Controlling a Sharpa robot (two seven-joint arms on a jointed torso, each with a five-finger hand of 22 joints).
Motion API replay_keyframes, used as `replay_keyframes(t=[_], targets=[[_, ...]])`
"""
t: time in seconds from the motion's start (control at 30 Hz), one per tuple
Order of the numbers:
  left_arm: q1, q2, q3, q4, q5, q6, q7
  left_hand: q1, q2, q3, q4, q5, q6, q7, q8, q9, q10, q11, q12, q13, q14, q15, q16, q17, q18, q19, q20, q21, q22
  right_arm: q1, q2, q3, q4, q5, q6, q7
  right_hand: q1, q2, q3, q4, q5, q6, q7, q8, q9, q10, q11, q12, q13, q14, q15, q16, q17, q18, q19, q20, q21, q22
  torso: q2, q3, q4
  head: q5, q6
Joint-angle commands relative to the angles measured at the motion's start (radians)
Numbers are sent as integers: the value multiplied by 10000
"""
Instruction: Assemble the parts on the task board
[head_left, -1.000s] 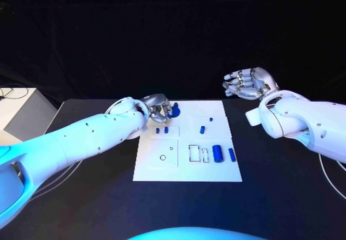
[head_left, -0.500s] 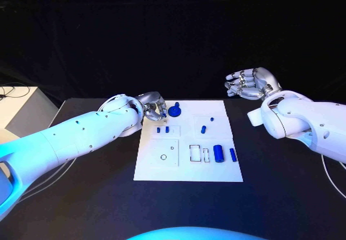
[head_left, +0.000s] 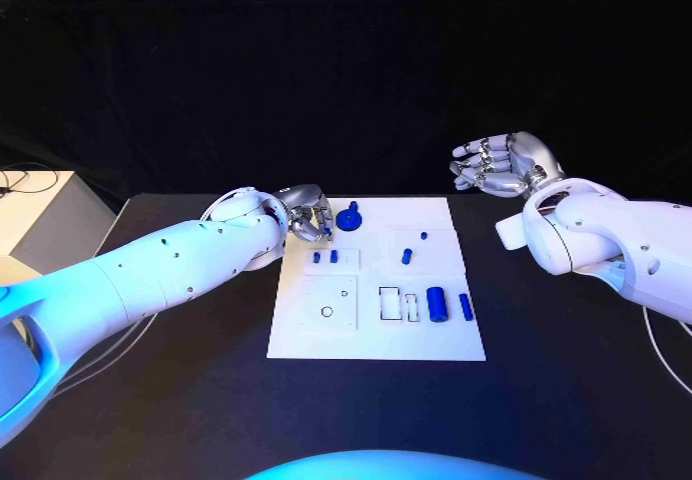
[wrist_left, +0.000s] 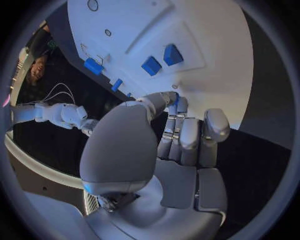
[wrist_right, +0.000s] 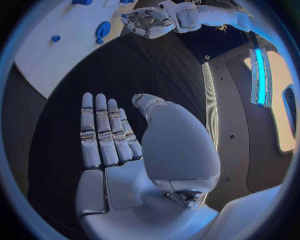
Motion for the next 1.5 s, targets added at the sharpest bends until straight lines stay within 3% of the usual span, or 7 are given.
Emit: replay_keyframes(t=[0.03, 0.77, 1.5], targets=[[0, 39, -3, -9, -195, 190, -1, -94, 39, -72, -6, -15, 71, -5, -5, -1, 43, -4, -32, -7, 53, 25, 36, -16, -143, 36, 41, 27, 4, 2, 5, 6, 12, -32, 142, 70, -19, -34, 49, 2, 67, 8, 276, -55, -15, -9, 65, -58, -9, 27, 11, -70, -8, 132, 16, 41, 19, -9, -10, 2, 7, 1, -22], [-3, 122, -25, -103, -159, 478, -49, -86, 41, -72, -20, -17, 77, -12, -14, 3, 60, -10, -53, -5, 40, 20, 25, -50, -142, 36, 38, 25, 4, 2, 6, 6, 10, -32, 141, 79, -19, -34, 49, 2, 67, 8, 276, -55, -15, -9, 65, -58, -9, 27, 11, -70, -8, 132, 16, 41, 19, -9, -5, -7, 5, -7, -29], [-20, 225, -153, -196, -126, 757, -60, -82, 55, -73, -34, -21, 87, -13, -28, 9, 81, -13, -91, -3, 35, 15, 22, -63, -137, 19, 35, 10, -15, 2, -16, 6, 38, -32, 144, 83, -19, -34, 49, 2, 67, 8, 276, -55, -15, -9, 65, -58, -9, 27, 11, -70, -8, 132, 16, 41, 19, -9, -13, -2, 8, -36, -86]])
